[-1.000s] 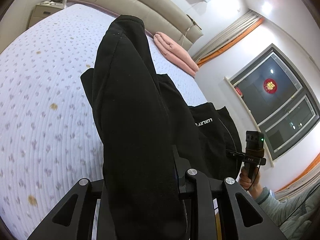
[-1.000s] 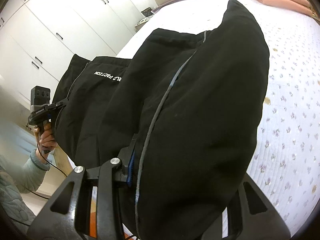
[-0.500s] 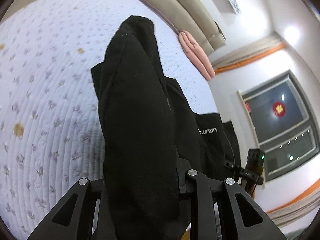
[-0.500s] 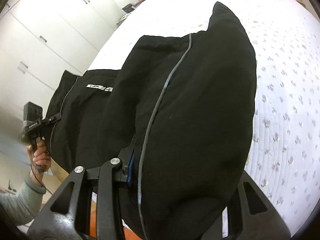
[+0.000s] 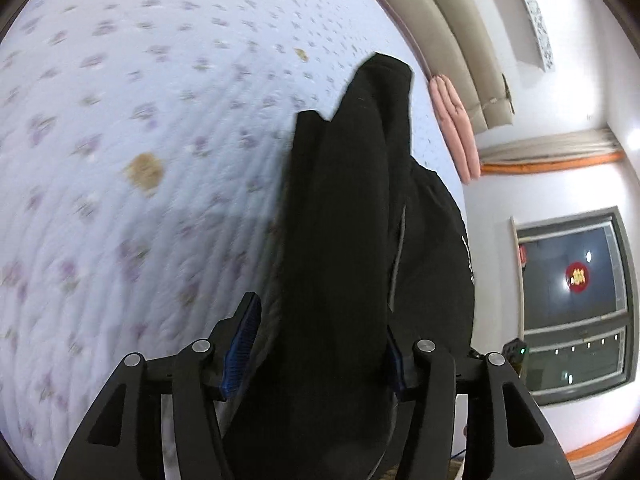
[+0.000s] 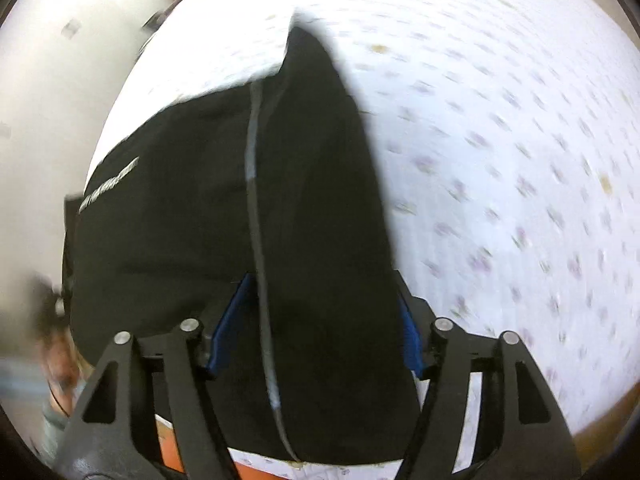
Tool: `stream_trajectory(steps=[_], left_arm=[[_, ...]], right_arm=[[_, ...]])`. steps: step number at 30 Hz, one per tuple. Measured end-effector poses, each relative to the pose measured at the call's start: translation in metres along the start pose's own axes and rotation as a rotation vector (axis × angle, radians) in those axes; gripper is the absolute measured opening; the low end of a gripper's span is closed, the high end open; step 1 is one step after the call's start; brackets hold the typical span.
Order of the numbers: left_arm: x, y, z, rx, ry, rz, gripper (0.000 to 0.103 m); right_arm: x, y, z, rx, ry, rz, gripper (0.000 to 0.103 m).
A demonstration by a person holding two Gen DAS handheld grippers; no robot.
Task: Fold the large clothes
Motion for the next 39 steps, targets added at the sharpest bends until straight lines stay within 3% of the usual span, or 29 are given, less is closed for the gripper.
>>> stream_trajectory(steps=[2, 4, 6, 10, 13, 15, 19, 21, 26, 32, 39], left_arm=[[0.006, 0.0, -0.013, -0.072, -0.018, 0.033, 0.058], [0.008, -0.011, -0.028, -0.173, -0.045, 0.102, 0.058], [0.013, -0.027, -0.041, -0.276, -0.072, 0.175, 0.058], [0.022, -0.071, -0.068, -0.439, -0.138, 0.345, 0.057], [0.032, -0.107, -0.077, -0.422, -0.168, 0.42, 0.057], [0.041, -0.132, -0.071, -0.409, -0.155, 0.455, 0.057], [0.06, -0.15, -0.041, -0.489, -0.111, 0.537, 0.057], [0.072, -0.143, -0.013, -0.54, -0.07, 0.557, 0.057], [0.088, -0.117, 0.03, -0.626, 0.023, 0.539, 0.057], [0.087, -0.09, 0.055, -0.647, 0.08, 0.498, 0.059], [0.086, -0.087, 0.051, -0.64, 0.066, 0.526, 0.06]], right_arm=[[0.002, -0.006, -0.006, -0.015, -0.006, 0.056, 0.069], [0.003, -0.011, -0.02, 0.089, -0.042, 0.063, 0.07], [0.004, -0.009, -0.038, 0.132, -0.071, 0.061, 0.07], [0.008, 0.022, -0.078, 0.119, -0.15, 0.022, 0.07], [0.042, 0.027, -0.109, 0.104, -0.18, -0.066, 0.071], [0.052, 0.054, -0.112, 0.107, -0.186, -0.119, 0.072], [0.078, 0.092, -0.095, 0.161, -0.184, -0.227, 0.072], [0.105, 0.084, -0.076, 0.199, -0.153, -0.239, 0.072], [0.12, 0.059, -0.016, 0.272, -0.058, -0.196, 0.071], [0.125, 0.049, 0.011, 0.296, -0.039, -0.199, 0.073], [0.127, 0.047, 0.01, 0.303, -0.036, -0.205, 0.073]])
Point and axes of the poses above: each gripper's, at about its wrist camera, not at the fingertips, and z roughly the way its jaws point, y to its left, x to its underside, the point moved 8 cm from there along z, roughly the way its jaws point, and after that the axes turned 5 degrees about z, right-handed, at the moved point
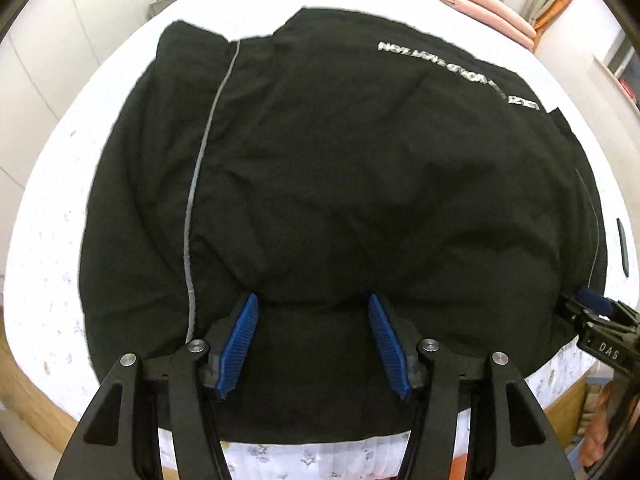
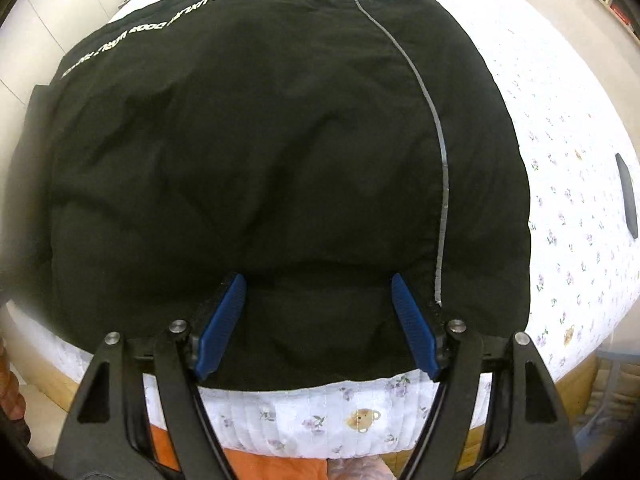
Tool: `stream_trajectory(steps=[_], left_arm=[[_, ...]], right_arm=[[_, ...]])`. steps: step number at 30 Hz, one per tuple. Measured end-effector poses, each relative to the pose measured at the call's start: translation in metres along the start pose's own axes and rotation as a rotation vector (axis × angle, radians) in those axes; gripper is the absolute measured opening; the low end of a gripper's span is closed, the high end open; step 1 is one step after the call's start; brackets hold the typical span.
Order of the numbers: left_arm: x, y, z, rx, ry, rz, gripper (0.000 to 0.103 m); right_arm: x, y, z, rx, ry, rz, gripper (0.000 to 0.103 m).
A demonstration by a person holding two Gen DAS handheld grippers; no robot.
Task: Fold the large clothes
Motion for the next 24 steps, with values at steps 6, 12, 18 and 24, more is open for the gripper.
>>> stream_trajectory(steps=[6, 12, 18, 24], left_arm=[[0.003, 0.001, -0.041, -0.034, -0.067, 0.021, 0.06], [-0.004, 0.005, -0.091, -0.037, -0.115, 0.004, 0.06], [-0.006, -0.005, -0.171, -0.1, -0.237, -0.01, 0.061], [-0.002, -0.021, -0.254, -0.2, -0.399, 0.014, 0.072]], right_arm=[[0.003, -0.011, -0.04, -0.052, -0.026, 0.039, 0.074], [-0.002, -0.011, -0.098, -0.068, -0.113, 0.057, 0.074], [0.011, -0.006, -0.167, -0.044, -0.205, 0.059, 0.082], [0.012, -0.002, -0.209, -0.025, -0.322, 0.07, 0.088]])
Point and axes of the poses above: each gripper's, at about its wrist camera, not at the fingertips, and z roughly the way its jaws point, y to its left, x to its underside, the point moved 8 cm from there along z, roughly the way its jaws point, and after that the axes turned 5 degrees about z, right-handed, at the moved point
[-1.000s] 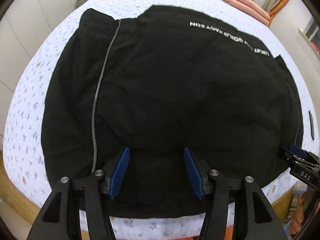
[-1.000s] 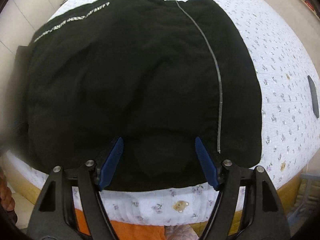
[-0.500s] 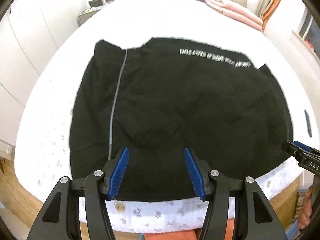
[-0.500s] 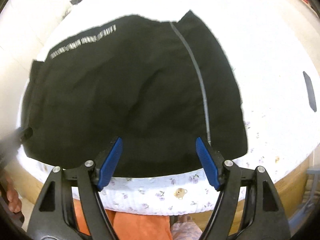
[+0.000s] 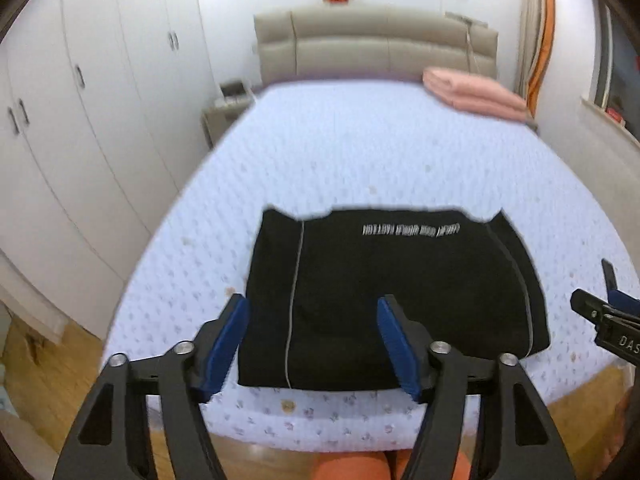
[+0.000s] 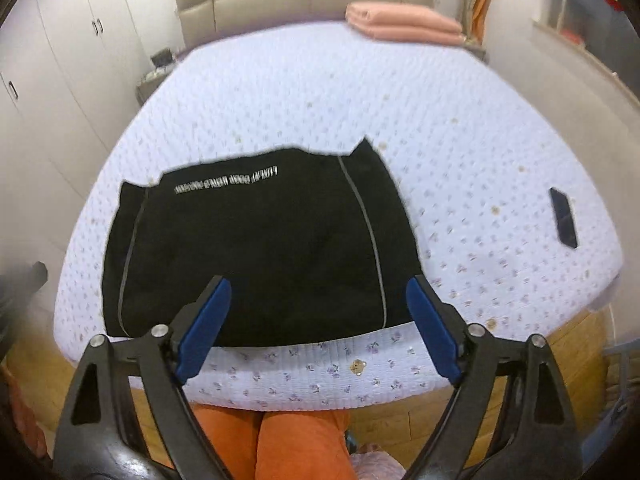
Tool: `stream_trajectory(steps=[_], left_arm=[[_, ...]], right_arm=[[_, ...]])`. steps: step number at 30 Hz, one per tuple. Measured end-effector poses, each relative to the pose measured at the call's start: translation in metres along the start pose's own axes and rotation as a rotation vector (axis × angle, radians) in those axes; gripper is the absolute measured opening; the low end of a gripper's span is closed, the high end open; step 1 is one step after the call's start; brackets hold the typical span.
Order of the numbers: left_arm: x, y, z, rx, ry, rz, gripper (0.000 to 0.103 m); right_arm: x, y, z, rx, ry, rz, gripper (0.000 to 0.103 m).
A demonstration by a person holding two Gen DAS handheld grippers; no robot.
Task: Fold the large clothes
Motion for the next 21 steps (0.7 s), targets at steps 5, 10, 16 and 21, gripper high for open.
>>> stream_trajectory(steps=[5, 10, 16, 21], left_arm=[[-0.016, -0.006, -0.053, -0.021, -0.097, 0.033, 0.076], [-0.023, -0.013, -0.092, -0.097, -0.16, 0.074, 0.076], [-0.03, -0.015, -0.131, -0.069, -0.222, 0.055, 0.076], [-0.03, -0.014, -0.146, -0.057, -0.246, 0.042, 0.076]], right_arm=[[-0.012, 0.011, -0.044, 0.013, -0.113, -0.02, 0.101], [-0.021, 0.021, -0.087, 0.007, -0.233, -0.049, 0.103], [-0.023, 0.029, -0.121, 0.041, -0.319, -0.089, 0.103], [-0.02, 0.034, -0.135, 0.021, -0.341, -0.099, 0.103]])
Point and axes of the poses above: each gripper's, at about its wrist camera, not at the fingertips, and z roughly the way its jaws point, y to its left, x to its underside, the point moved 8 cm from there along z, roughly the way its jaws point, and after that the axes turned 5 degrees about z, right-handed, at the moved point
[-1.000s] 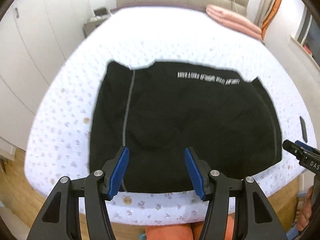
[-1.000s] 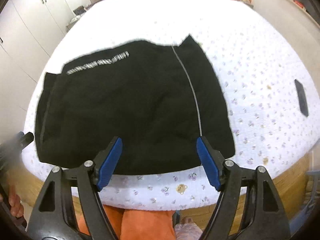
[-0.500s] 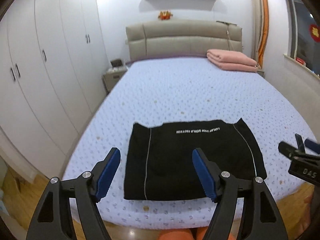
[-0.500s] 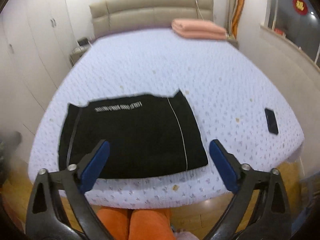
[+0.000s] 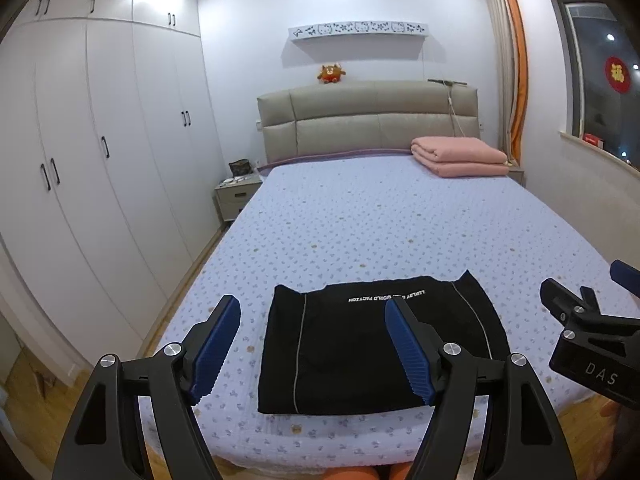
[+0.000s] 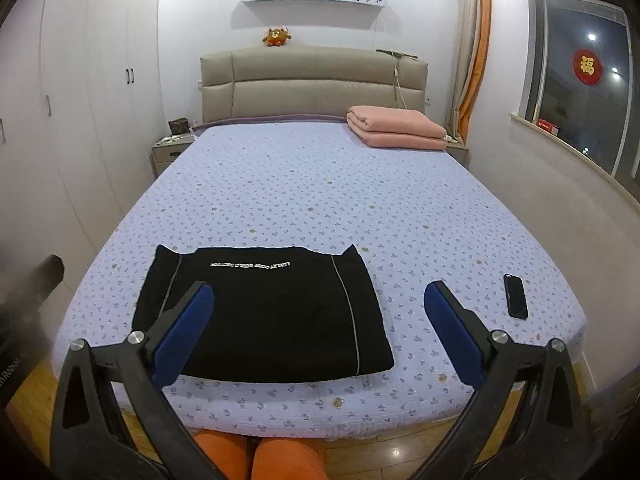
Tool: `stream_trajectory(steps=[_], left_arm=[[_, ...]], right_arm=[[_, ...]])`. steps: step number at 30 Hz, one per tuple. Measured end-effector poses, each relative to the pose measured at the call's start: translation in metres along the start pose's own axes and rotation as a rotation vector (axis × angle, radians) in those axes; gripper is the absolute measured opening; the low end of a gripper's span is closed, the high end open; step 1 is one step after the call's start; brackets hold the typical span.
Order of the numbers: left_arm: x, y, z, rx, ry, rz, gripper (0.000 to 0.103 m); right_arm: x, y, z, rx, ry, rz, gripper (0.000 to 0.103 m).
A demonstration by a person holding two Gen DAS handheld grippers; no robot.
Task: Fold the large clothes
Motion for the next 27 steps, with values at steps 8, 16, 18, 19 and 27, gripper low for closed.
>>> stream_trajectory(steps=[8, 16, 18, 19, 27], left_arm=[[0.005, 0.001, -0.014, -0.001, -0.012, 0.01, 0.076], [0.013, 0.016, -0.021, -0.006, -0.013, -0.015, 0.076], [0.015, 0.019, -0.022, -0.008, -0.012, -0.018, 0.076], [0.016, 0.02, -0.022, -0.008, -0.013, -0.02, 0.076], [0.023, 0.028, -0.025, -0.012, -0.01, -0.038, 0.076]], right_arm=[[0.004, 0.011, -0.012, -0.009, -0.008, -0.012, 0.103], [0.008, 0.016, -0.021, -0.024, -0.013, -0.016, 0.103], [0.01, 0.019, -0.022, -0.02, -0.012, -0.02, 0.103], [0.011, 0.019, -0.022, -0.019, -0.011, -0.022, 0.103], [0.016, 0.026, -0.026, -0.022, -0.008, -0.033, 0.103]])
Point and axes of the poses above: each gripper's, at about its wrist camera, not at the fingertips, and z roughly the way its jaws point, y to its left, x to its underside, the point moved 8 cm from there along z, roughly the way its jaws point, and after that the axes turned 5 degrees about z, right-handed, at the moved point
